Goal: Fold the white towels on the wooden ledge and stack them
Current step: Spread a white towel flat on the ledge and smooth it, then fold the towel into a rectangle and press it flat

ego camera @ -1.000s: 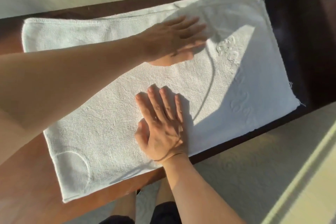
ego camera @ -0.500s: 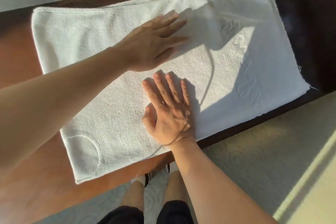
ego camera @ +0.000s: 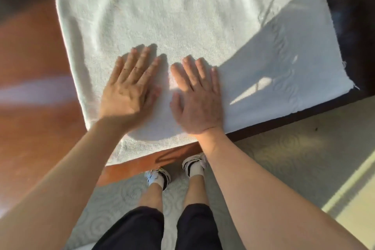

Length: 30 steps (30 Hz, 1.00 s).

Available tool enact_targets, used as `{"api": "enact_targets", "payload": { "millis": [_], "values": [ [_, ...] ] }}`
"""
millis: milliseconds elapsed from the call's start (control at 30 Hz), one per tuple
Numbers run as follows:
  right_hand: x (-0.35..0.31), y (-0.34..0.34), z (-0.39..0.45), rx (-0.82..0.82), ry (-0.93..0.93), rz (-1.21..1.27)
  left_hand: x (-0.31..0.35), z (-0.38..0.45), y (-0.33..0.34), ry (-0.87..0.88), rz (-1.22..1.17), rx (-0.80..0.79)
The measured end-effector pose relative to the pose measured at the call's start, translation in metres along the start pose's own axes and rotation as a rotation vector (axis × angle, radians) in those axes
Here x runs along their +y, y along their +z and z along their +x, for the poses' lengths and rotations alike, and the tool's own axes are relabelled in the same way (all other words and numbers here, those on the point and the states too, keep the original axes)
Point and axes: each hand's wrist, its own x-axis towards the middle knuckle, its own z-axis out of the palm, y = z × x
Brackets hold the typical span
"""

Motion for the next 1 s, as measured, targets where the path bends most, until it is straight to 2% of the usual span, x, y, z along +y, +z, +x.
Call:
{"api": "enact_targets", "payload": {
  "millis": [133, 233, 333, 467, 567, 667, 833, 1000],
  "values": [
    [0.0, 0.001, -0.003, -0.001, 0.006, 0.017, 0.026, -0.051, 0.011, -0.187, -0.014, -0.007],
    [0.0, 0.0, -0.004, -0.012, -0.015, 0.025, 0.023, -0.059, 0.009, -0.248, 0.024, -0.028],
    [0.008, -0.004, -0.003, -0.063, -0.042, 0.056, 0.019, -0.062, 0.007, -0.395, 0.02, -0.003],
    [0.064, -0.025, -0.006, -0.159, 0.096, -0.088, 0.039, -0.055, 0.013, -0.497, -0.031, 0.012],
    [0.121, -0.046, -0.005, -0.234, 0.192, -0.139, 0.082, -0.024, 0.022, -0.313, -0.035, -0.022],
    [0.166, -0.061, -0.004, -0.215, 0.28, -0.129, 0.14, 0.019, 0.041, -0.137, -0.008, -0.035],
    [0.238, -0.08, -0.013, -0.179, 0.369, -0.133, 0.228, 0.093, 0.068, -0.015, -0.004, -0.027],
    [0.298, -0.096, -0.035, -0.126, 0.534, -0.16, 0.281, 0.172, 0.082, 0.12, 0.035, -0.072]
  ]
}}
